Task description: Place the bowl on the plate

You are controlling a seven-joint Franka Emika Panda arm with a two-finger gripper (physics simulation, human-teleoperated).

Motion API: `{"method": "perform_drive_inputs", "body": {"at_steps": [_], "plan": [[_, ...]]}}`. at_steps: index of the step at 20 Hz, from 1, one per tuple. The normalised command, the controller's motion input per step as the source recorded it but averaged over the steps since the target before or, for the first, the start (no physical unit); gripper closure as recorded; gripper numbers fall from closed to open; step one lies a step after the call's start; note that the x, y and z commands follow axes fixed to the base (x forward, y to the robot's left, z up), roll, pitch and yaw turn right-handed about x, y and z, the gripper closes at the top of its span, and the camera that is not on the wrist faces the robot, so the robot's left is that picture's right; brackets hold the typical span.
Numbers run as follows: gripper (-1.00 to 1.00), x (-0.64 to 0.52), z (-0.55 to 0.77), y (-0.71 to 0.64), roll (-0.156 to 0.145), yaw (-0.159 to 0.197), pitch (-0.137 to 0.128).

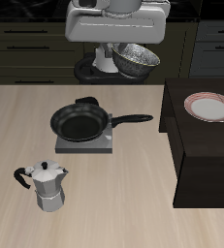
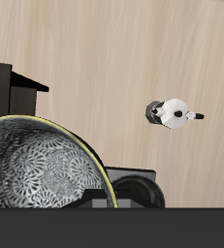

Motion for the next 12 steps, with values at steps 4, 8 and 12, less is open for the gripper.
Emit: {"method": "perform_drive_inputs", "body": {"at_steps": [4,8,12], "plan": [[1.00,-0.10,0.16,0.06,0.024,0.015,-0.031],[1.00,-0.02,0.10,0.28,0.041,-0.014,-0.011],[1.00,0.09,-0.03,0.19,0.016,-0.017,0.014]]}}
